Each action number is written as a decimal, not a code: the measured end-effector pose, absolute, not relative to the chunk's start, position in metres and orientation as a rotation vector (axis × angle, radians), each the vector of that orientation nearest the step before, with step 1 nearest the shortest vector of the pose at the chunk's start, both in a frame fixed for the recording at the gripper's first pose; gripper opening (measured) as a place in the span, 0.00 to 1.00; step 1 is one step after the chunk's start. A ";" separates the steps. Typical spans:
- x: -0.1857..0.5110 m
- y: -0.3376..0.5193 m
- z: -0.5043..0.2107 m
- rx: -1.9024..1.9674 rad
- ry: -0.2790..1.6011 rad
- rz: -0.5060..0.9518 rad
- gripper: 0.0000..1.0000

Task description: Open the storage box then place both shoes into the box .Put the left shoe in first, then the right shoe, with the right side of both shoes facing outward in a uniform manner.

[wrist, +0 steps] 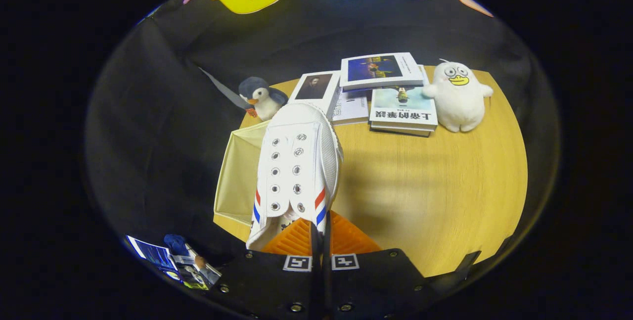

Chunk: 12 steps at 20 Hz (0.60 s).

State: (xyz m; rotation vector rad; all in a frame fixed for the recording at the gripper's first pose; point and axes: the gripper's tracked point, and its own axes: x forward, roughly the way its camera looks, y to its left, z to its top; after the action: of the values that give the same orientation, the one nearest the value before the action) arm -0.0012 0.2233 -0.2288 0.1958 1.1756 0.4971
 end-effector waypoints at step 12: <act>0.022 0.333 -0.228 0.069 1.178 0.647 0.00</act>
State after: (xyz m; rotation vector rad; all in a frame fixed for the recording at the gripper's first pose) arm 0.0221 0.3325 -0.2281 0.0692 1.1783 0.6467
